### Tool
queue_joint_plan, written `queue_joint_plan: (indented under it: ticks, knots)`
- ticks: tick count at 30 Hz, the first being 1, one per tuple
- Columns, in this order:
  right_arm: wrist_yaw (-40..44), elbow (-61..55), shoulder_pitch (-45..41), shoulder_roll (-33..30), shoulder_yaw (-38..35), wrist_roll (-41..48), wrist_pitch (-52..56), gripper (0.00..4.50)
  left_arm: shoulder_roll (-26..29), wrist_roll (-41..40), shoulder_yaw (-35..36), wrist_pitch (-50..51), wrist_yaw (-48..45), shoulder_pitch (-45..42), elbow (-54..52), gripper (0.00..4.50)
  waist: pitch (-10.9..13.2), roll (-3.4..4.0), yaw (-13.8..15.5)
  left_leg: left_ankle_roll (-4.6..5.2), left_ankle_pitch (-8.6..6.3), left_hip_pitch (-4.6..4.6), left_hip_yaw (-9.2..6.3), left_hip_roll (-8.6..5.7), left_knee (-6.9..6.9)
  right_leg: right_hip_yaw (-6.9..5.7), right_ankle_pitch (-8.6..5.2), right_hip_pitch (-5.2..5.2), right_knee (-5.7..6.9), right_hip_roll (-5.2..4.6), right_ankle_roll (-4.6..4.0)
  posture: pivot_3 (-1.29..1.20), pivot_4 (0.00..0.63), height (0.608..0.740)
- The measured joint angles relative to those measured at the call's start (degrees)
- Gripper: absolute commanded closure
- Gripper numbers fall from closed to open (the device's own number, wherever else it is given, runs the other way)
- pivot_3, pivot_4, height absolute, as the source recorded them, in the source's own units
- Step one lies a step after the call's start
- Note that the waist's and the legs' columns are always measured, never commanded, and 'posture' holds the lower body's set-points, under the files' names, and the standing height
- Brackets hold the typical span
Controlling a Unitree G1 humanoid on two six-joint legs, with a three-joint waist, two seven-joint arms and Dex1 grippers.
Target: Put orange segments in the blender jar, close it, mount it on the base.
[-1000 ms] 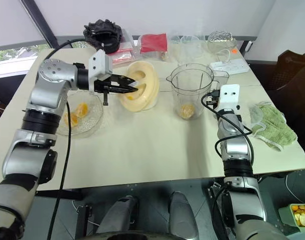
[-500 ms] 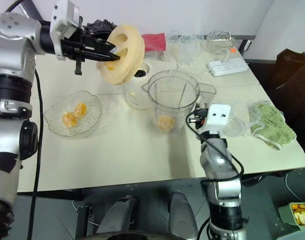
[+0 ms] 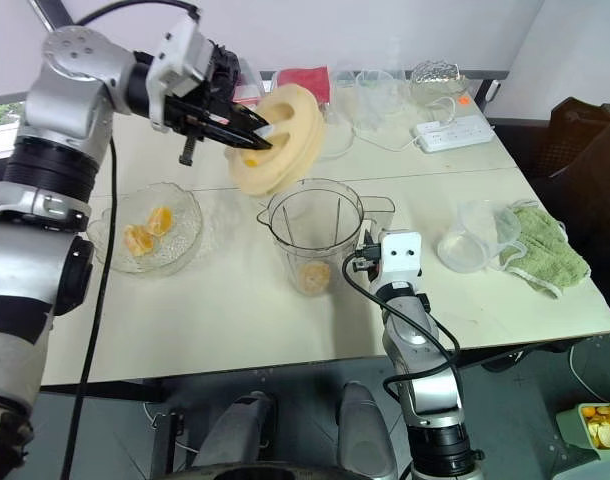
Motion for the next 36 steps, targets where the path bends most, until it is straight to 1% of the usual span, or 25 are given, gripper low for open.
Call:
queue_joint_plan:
  ticks: [4, 8, 10, 15, 21, 25, 28, 31, 33, 36]
  knots:
    - [0.4, 1.7, 1.2, 0.3, 0.0, -0.7, -3.7, 3.63, -1.3, -3.6, -4.9, 0.6, 0.0, -0.4, -1.1, 4.25, 0.0, 0.00, 0.0, 0.00, 0.00, 0.03, 0.00, 0.02, 0.01, 0.02, 0.00, 0.02, 0.01, 0.03, -0.01, 0.00, 0.150, 0.740]
    - [0.6, 2.1, 1.7, 0.4, -0.1, -0.9, -5.0, 3.63, -2.0, -7.0, -9.7, 1.2, 0.0, -1.3, -2.0, 4.25, 0.0, 0.00, 0.0, 0.00, 0.00, 0.05, 0.00, 0.03, 0.02, 0.05, 0.00, 0.03, 0.01, 0.06, -0.01, 0.00, 0.150, 0.740]
    - [0.6, 2.1, 2.0, 0.4, -0.2, -1.1, -5.3, 3.63, -3.3, -8.0, -11.3, 1.0, 0.0, -1.9, -1.9, 4.25, 0.0, 0.00, 0.1, 0.00, 0.00, 0.05, 0.00, 0.03, 0.03, 0.05, 0.00, 0.06, 0.00, 0.06, -0.02, 0.00, 0.150, 0.740]
    - [0.2, 1.9, 2.9, 0.8, -0.2, -1.8, -5.8, 3.63, -6.6, -8.2, -16.1, -1.7, 0.0, -2.3, 0.4, 4.25, 0.0, -0.01, 0.1, 0.01, 0.00, 0.10, 0.02, 0.03, 0.02, 0.07, -0.01, 0.09, 0.00, 0.07, -0.02, 0.00, 0.150, 0.740]
    - [-1.0, 0.2, 4.9, 1.7, -0.4, -2.6, -5.8, 3.63, -7.8, -7.8, -20.3, -7.6, 0.0, -2.5, 4.2, 4.25, 0.0, -0.01, 0.3, 0.01, 0.00, 0.11, 0.02, 0.02, 0.03, 0.07, -0.01, 0.15, -0.05, 0.07, -0.02, 0.00, 0.150, 0.740]
    - [-1.6, -0.6, 6.0, 1.9, -0.4, -3.0, -5.7, 3.63, -9.1, -7.2, -22.4, -11.8, 0.0, -3.4, 7.7, 4.25, -0.1, -0.05, 0.7, 0.01, 0.00, 0.25, 0.01, 0.01, 0.04, 0.07, -0.03, 0.37, -0.12, 0.06, -0.01, 0.00, 0.150, 0.740]
    - [-1.8, -0.7, 6.3, 1.9, -0.4, -3.1, -5.6, 3.63, -9.4, -7.2, -24.6, -13.8, 0.0, -4.3, 8.4, 4.25, -0.1, -0.05, 0.7, 0.02, -0.01, 0.40, 0.01, 0.01, 0.03, 0.07, -0.04, 0.51, -0.14, 0.05, -0.01, 0.00, 0.150, 0.740]
    - [-1.8, -0.7, 6.4, 1.9, -0.4, -3.1, -5.4, 3.63, -9.5, -7.3, -26.4, -15.1, 0.0, -5.0, 8.9, 4.25, -0.1, -0.05, 0.7, 0.03, -0.02, 0.70, 0.01, 0.01, -0.02, 0.07, -0.13, 0.81, -0.17, 0.04, -0.02, 0.00, 0.150, 0.740]
    - [-1.8, -0.7, 6.5, 1.9, -0.4, -3.1, -5.2, 3.63, -9.6, -7.6, -28.0, -15.4, 0.1, -5.7, 9.2, 4.25, -0.1, -0.06, 0.7, 0.07, -0.05, 0.95, -0.02, 0.02, -0.05, 0.06, -0.47, 1.13, -0.24, 0.04, 0.10, 0.00, 0.150, 0.740]
    - [-2.0, -0.7, 6.6, 1.9, -0.5, -3.1, -5.1, 3.63, -9.6, -8.3, -31.1, -16.0, 0.3, -7.0, 9.2, 4.25, -0.2, -0.06, 0.7, 0.09, -0.06, 1.01, -0.07, 0.02, -0.05, 0.04, -0.48, 1.30, -0.42, 0.04, 0.10, 0.00, 0.150, 0.740]
